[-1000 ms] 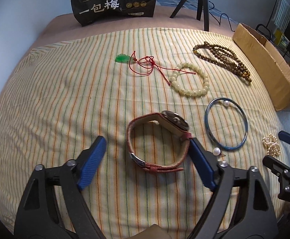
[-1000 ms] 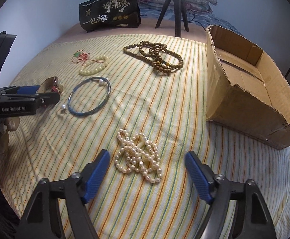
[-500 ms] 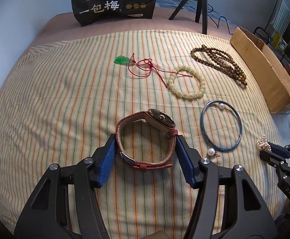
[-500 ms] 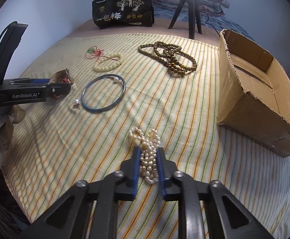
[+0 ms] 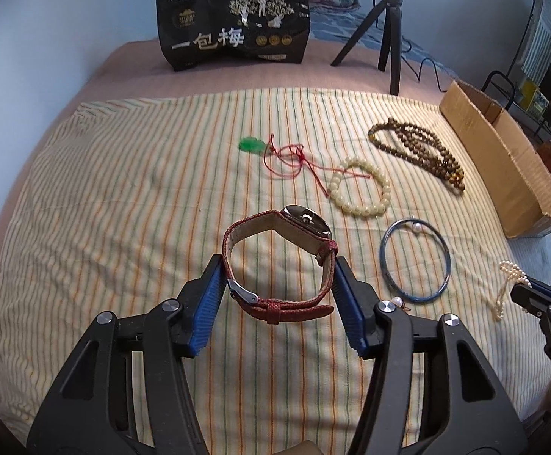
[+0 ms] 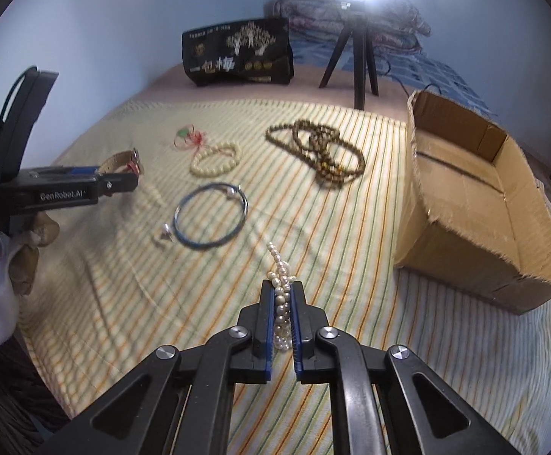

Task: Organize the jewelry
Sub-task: 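Close the left tool on the watch while the right tool grasps the pearl strand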

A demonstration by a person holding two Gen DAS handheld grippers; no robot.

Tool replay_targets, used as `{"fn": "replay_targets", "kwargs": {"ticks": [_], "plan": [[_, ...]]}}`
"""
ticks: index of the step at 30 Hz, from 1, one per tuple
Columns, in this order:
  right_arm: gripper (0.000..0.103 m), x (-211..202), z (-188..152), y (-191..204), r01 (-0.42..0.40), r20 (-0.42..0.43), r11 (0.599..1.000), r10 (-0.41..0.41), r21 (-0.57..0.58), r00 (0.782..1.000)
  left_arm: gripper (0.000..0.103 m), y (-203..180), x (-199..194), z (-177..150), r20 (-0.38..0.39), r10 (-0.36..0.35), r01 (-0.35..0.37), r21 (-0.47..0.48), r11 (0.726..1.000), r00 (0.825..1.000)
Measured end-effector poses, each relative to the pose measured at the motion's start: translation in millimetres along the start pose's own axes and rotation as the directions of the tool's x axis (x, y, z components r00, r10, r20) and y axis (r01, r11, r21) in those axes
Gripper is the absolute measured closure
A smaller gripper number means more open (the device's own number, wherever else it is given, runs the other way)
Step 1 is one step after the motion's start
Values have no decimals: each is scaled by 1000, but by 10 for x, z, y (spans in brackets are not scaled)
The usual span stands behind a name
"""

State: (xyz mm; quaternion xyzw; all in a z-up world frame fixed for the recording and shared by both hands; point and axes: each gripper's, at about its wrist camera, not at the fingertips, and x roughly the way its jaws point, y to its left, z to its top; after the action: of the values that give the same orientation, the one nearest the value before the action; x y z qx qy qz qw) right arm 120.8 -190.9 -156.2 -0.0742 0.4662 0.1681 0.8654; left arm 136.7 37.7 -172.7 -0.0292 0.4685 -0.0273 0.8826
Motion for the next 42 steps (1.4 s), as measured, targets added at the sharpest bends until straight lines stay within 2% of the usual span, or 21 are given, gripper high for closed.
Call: {"fn": "replay_targets", "kwargs": {"ticks": [9,17,29,36,42], "plan": [[98,-353,193,-50,13,125,1000,-14,10,992,46,-151,-275,111,77,-26,24,23,999,997],[98,-592,347,-302,26,203,997,-40,69,978,46,-406,-487,290,123,-82,77,45,996,989],[98,-1024,637,-759,-15,356,984,-50,178,933,46,-942,-714,599,174,-173,154,116,981,969],[98,-1067,805,-997,18,391,978,-101,209,915,46,-1265,-772,739,188,-218,192,150,970,958],[98,-984,916,-1228,56,384,972,-143,230,912,46,-1568,-710,843,186,-238,202,192,960,953]]}}
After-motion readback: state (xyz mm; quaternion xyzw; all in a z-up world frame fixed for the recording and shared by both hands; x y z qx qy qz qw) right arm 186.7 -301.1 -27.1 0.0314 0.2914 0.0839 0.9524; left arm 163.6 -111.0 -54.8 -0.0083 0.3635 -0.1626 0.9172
